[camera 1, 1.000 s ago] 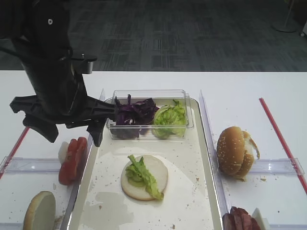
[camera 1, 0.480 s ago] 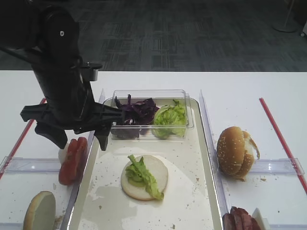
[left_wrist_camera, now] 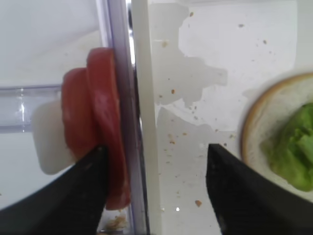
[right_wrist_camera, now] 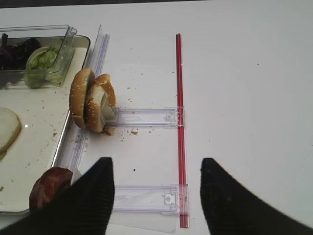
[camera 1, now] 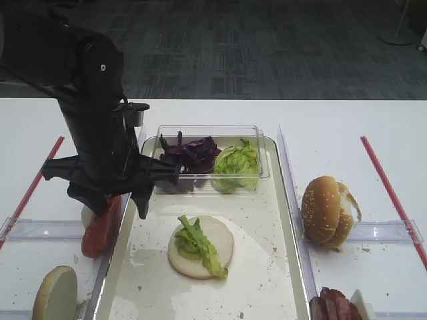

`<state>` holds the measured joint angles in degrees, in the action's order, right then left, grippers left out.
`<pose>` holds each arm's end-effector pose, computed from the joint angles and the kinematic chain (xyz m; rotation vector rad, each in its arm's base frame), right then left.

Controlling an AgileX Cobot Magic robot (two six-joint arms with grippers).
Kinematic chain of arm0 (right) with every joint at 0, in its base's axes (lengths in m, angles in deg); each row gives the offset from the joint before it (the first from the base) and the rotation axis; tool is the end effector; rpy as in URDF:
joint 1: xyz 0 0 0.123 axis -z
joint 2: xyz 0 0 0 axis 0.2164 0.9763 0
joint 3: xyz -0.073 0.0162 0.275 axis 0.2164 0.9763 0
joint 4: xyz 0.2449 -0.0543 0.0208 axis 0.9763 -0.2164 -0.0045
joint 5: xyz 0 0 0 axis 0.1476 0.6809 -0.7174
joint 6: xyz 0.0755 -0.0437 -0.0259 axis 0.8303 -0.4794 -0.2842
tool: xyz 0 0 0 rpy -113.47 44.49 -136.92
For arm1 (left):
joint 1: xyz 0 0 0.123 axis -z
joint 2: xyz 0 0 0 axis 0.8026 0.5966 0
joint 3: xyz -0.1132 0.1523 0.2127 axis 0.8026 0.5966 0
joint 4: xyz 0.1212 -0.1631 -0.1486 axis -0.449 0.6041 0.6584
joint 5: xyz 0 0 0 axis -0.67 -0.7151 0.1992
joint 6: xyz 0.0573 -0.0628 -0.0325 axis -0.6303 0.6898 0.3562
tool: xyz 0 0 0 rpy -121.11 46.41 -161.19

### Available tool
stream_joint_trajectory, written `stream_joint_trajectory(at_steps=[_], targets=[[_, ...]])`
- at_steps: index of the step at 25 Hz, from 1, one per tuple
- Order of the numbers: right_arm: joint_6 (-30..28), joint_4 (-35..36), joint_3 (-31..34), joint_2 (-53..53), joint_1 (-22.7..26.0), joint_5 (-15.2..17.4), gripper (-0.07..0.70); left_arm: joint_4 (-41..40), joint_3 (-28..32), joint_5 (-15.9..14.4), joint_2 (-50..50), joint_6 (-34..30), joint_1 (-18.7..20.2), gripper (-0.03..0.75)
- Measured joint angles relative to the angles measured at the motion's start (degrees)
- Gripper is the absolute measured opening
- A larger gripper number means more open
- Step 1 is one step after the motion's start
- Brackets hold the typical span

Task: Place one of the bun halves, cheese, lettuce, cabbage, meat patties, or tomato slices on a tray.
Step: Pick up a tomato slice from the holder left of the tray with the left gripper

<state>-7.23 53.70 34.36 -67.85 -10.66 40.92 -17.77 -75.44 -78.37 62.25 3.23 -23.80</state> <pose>-0.0076 0.0115 0.2664 -0.0113 2.1128 0.1280 0.2962 -0.1644 0.2010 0.0186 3.0547 -0.0117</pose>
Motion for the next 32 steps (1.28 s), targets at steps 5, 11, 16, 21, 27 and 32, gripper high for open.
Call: stream_joint_trajectory(at_steps=[5,11,16,21,27,32], targets=[[0.0,0.0,0.0,0.0,0.0,0.0,0.427,-0.3,0.0,0.1,2.1,-0.1,0.0,0.378],[0.0,0.0,0.0,0.0,0.0,0.0,0.427,-2.7,0.0,0.1,2.6,-0.1,0.0,0.31],[0.0,0.0,0.0,0.0,0.0,0.0,0.427,-4.0,0.0,0.1,2.6,0.0,0.0,0.233],[0.0,0.0,0.0,0.0,0.0,0.0,0.427,-4.9,0.0,0.1,2.6,0.0,0.0,0.138],[0.0,0.0,0.0,0.0,0.0,0.0,0.427,-5.9,0.0,-0.2,2.6,0.2,0.0,0.039],[0.0,0.0,0.0,0.0,0.0,0.0,0.427,-6.1,0.0,-0.3,2.6,0.3,0.0,0.014]])
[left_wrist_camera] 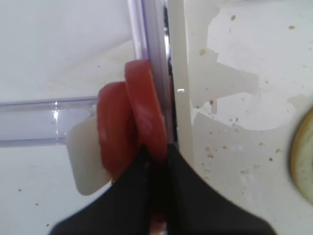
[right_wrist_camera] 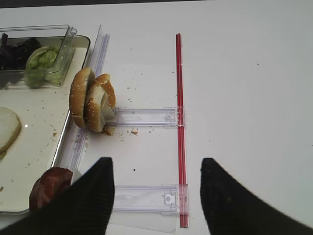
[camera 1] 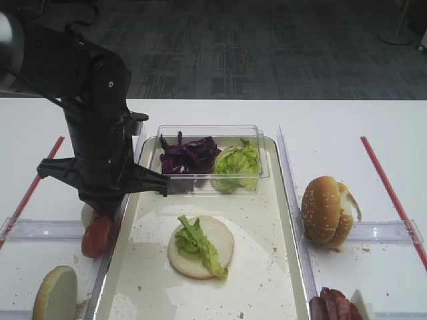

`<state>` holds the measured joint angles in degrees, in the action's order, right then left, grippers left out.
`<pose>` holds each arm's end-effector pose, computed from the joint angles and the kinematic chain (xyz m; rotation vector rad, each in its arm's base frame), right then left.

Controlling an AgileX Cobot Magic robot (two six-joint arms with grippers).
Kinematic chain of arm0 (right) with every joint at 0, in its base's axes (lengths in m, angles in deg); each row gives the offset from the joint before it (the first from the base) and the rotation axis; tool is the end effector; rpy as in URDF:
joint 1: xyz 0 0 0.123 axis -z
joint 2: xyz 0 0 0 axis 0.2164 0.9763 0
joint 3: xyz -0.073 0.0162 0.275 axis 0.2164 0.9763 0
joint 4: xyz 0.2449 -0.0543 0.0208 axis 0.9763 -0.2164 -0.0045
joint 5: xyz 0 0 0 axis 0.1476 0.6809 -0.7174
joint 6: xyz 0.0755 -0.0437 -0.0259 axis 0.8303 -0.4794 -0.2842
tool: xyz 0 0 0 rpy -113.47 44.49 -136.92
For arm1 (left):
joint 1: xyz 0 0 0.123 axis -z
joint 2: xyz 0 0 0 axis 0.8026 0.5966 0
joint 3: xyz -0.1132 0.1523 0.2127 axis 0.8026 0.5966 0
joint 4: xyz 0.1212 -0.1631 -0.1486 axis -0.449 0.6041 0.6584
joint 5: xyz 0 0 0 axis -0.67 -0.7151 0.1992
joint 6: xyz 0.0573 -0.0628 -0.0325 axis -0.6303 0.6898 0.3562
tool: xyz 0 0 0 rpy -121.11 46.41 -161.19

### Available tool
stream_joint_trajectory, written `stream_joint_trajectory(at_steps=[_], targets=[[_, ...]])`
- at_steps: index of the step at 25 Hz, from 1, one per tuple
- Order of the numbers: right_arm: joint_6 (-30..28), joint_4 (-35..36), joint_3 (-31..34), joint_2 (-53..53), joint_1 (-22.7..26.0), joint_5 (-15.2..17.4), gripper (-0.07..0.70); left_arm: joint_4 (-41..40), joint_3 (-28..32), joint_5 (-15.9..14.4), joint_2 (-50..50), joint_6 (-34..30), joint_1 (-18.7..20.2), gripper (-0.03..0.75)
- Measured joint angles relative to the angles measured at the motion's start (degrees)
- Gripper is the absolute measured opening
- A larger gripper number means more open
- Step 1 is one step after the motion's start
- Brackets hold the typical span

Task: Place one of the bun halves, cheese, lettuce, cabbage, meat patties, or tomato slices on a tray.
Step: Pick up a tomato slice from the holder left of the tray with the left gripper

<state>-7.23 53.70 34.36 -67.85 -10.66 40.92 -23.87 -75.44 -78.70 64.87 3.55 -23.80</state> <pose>-0.0076 0.0115 0.2664 -0.0113 2.1128 0.1280 0.3029 -0.1588 0.1861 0.0959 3.0492 0.1468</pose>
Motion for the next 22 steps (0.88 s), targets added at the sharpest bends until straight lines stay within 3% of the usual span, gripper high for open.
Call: stream_joint_trajectory(at_steps=[15,22], targets=[[0.0,0.0,0.0,0.0,0.0,0.0,0.427,0.0,0.0,-1.2,-6.7,-0.1,0.0,0.013],[0.0,0.0,0.0,0.0,0.0,0.0,0.427,4.3,0.0,-1.4,-8.2,-4.7,0.0,0.013]])
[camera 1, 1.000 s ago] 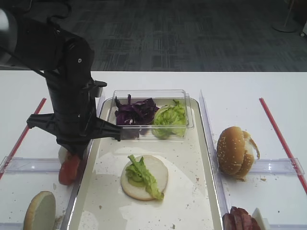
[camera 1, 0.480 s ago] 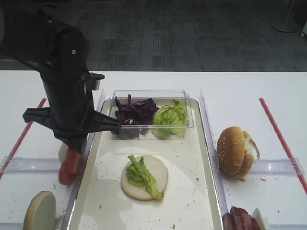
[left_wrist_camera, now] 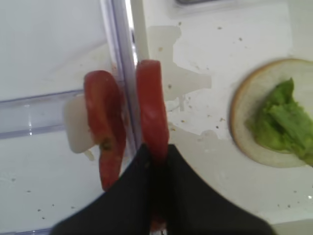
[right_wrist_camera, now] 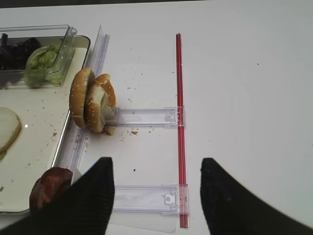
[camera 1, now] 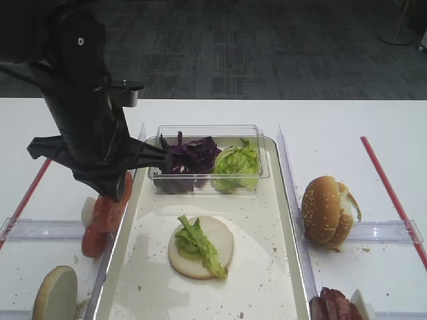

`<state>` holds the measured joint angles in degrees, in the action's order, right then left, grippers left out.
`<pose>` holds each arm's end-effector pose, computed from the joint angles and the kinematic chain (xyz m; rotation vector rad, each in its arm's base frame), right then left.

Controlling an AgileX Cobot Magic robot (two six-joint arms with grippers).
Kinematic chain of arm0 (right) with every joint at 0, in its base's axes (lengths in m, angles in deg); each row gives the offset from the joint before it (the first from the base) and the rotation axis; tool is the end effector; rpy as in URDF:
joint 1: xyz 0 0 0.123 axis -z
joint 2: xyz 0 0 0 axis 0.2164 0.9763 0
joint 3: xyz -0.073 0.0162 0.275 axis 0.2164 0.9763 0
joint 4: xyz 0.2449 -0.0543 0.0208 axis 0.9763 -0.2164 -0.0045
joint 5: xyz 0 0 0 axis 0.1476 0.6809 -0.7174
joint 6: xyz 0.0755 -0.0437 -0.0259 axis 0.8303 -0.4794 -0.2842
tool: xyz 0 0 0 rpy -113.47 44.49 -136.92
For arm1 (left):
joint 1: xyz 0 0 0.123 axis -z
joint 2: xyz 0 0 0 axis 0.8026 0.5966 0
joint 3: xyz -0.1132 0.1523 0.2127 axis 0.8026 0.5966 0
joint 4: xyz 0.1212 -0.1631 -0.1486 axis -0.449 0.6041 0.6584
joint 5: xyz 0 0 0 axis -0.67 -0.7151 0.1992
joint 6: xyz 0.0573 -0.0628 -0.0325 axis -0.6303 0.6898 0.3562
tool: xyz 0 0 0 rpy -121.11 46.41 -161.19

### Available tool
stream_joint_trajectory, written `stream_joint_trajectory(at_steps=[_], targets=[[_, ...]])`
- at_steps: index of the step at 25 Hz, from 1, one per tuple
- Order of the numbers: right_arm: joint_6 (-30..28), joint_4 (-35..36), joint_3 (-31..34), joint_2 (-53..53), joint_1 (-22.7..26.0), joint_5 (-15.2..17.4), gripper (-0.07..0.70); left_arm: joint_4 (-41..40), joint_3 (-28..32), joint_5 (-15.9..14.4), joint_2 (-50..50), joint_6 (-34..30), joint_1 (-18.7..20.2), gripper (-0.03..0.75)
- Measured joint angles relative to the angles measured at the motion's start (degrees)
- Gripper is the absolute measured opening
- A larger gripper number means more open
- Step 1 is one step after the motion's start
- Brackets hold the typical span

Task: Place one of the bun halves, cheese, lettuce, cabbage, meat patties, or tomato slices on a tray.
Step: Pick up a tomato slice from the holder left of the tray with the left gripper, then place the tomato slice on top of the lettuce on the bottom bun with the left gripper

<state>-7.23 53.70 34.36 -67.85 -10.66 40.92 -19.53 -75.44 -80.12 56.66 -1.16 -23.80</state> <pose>-0.0076 0.0115 0.2664 -0.0113 2.1128 0.1280 0.2871 -0.1564 0.2333 0.1494 2.9781 -0.0148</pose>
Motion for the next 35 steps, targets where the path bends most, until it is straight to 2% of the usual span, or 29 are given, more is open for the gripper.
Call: stream_joint_trajectory(at_steps=[4,10,16,22,29,35], targets=[[0.0,0.0,0.0,0.0,0.0,0.0,0.427,7.5,0.0,0.3,0.0,-7.1,0.0,0.012],[0.0,0.0,0.0,0.0,0.0,0.0,0.427,25.8,0.0,1.3,0.0,-24.2,0.0,0.011],[0.0,0.0,0.0,0.0,0.0,0.0,0.427,39.9,0.0,-0.4,0.0,-36.3,0.0,0.011],[0.0,0.0,0.0,0.0,0.0,0.0,0.427,42.4,0.0,-0.8,0.0,-39.4,0.0,0.011],[0.0,0.0,0.0,0.0,0.0,0.0,0.427,42.4,0.0,-0.8,3.5,-39.9,0.0,0.011],[0.0,0.0,0.0,0.0,0.0,0.0,0.427,42.4,0.0,1.2,8.5,-41.3,0.0,0.011]])
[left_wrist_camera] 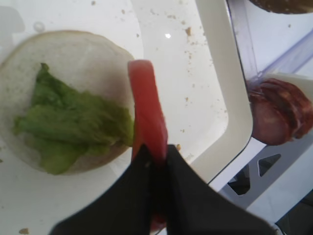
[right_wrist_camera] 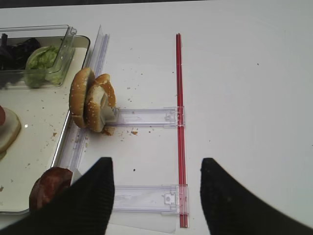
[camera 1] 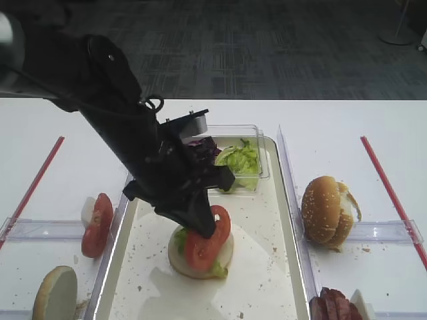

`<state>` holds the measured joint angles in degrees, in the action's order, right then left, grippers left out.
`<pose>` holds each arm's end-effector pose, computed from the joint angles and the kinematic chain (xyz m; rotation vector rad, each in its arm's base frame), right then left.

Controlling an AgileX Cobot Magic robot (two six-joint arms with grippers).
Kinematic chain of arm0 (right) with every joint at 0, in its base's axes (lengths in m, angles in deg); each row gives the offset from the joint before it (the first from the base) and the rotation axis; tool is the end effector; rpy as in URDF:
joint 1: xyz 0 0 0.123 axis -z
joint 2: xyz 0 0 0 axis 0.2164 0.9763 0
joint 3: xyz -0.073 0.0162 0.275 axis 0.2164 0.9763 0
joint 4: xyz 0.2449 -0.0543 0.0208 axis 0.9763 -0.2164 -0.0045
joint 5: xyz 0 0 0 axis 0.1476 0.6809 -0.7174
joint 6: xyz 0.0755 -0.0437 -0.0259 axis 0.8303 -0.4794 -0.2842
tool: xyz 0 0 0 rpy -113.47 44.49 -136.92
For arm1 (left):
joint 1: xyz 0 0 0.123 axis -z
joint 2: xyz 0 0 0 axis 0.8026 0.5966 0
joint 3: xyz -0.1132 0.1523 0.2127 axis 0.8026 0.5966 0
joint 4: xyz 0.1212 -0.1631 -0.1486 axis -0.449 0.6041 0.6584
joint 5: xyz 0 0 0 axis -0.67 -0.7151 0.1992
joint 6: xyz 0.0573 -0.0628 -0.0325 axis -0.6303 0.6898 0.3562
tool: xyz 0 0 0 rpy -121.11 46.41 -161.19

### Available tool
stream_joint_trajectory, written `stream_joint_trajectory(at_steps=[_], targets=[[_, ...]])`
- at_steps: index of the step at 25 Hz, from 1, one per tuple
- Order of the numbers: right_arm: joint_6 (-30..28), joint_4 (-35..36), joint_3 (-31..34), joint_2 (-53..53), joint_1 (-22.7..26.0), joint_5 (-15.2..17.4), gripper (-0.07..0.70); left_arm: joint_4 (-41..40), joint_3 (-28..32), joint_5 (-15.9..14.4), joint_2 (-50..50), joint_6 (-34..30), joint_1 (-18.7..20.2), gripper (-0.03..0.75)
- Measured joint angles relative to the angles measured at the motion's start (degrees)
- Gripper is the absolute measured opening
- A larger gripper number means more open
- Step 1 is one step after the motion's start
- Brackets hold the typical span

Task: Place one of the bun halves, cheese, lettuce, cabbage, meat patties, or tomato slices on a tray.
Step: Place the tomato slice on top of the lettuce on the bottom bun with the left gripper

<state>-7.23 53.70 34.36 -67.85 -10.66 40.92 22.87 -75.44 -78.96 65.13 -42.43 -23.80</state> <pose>-0.0076 0.0115 0.2664 -0.0113 2.1128 0.1280 0.2806 -0.2143 0.1980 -0.6342 -2.9001 0.8607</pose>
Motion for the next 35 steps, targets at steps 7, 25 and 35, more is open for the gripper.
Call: stream_joint_trajectory(at_steps=[7,25,35], targets=[[0.0,0.0,0.0,0.0,0.0,0.0,0.427,-0.1,0.0,1.7,3.1,-0.3,0.0,0.011],[0.0,0.0,0.0,0.0,0.0,0.0,0.427,-6.9,0.0,3.7,3.3,3.6,0.0,0.526],[0.0,0.0,0.0,0.0,0.0,0.0,0.427,-9.4,0.0,4.3,2.8,5.0,0.0,0.536]])
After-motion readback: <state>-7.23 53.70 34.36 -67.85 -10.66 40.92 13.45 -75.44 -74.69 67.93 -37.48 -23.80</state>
